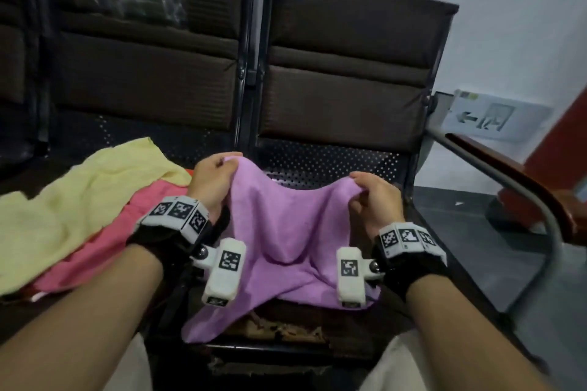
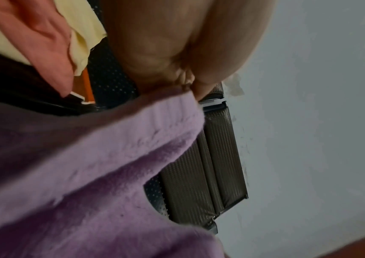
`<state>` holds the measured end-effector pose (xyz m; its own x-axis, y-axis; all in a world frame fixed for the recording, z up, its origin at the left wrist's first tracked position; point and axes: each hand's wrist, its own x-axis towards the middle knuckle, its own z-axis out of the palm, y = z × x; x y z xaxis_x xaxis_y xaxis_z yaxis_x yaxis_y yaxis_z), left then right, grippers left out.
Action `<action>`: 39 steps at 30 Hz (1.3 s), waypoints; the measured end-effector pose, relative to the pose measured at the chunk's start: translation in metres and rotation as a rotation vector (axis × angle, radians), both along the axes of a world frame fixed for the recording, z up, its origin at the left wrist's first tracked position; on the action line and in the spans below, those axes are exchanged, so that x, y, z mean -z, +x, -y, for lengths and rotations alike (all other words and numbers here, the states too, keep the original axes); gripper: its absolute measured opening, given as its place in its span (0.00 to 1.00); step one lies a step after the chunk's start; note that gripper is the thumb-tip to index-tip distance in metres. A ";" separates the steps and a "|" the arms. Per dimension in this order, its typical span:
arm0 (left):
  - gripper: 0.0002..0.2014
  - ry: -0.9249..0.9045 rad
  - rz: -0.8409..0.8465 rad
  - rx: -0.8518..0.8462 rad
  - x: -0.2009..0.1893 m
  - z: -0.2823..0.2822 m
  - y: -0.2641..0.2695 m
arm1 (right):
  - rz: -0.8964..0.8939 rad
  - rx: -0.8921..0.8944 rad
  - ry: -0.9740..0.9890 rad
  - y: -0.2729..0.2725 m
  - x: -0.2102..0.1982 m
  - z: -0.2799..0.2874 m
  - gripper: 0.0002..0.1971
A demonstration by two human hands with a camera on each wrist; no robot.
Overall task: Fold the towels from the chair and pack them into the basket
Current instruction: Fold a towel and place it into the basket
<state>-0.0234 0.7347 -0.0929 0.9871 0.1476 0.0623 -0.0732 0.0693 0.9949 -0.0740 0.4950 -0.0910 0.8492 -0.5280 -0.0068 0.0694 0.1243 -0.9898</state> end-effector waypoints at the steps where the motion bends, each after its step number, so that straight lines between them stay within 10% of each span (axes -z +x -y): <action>1: 0.11 -0.001 0.006 0.006 0.002 0.004 -0.001 | -0.021 -0.079 -0.003 0.001 0.005 -0.005 0.09; 6: 0.09 0.053 0.090 0.063 0.007 0.014 -0.002 | 0.007 -0.540 -0.581 0.003 0.019 -0.020 0.14; 11: 0.10 0.174 0.095 0.168 0.019 0.018 -0.001 | 0.011 -0.524 -1.216 0.004 0.028 -0.017 0.06; 17: 0.09 0.306 0.105 0.264 0.027 0.018 0.000 | 0.253 -0.468 -0.792 0.009 0.012 -0.045 0.06; 39: 0.13 0.212 -0.009 0.578 0.010 0.002 -0.037 | 0.084 -0.436 -0.770 0.009 0.014 -0.071 0.18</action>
